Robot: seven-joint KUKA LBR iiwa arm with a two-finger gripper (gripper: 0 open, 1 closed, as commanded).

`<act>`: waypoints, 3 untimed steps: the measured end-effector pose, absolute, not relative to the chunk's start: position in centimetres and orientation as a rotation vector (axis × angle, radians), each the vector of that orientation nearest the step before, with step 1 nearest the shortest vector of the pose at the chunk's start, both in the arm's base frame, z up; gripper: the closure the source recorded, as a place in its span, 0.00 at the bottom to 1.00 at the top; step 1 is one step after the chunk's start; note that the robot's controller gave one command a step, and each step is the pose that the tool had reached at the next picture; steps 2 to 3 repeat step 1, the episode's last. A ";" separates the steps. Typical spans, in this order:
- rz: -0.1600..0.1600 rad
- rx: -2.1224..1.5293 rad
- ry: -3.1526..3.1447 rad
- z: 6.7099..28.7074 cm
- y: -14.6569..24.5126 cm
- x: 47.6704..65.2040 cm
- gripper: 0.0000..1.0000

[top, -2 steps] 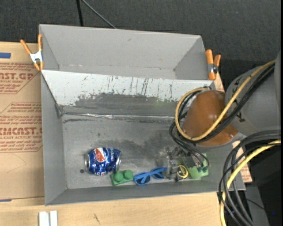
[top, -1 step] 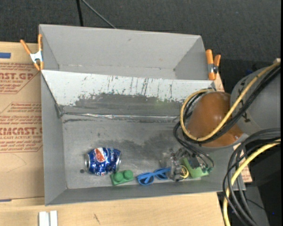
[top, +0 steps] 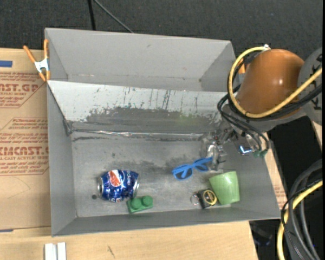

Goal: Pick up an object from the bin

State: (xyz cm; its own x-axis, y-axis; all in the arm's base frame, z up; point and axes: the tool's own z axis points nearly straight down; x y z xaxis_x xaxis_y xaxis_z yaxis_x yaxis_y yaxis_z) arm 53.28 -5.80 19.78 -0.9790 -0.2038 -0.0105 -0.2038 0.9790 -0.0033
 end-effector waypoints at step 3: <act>-0.001 -0.719 3.050 25.2 -3.1 57.2 1.00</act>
Offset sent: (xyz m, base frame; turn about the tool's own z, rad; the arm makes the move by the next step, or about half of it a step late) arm 0.0371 0.0260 0.0526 -0.2579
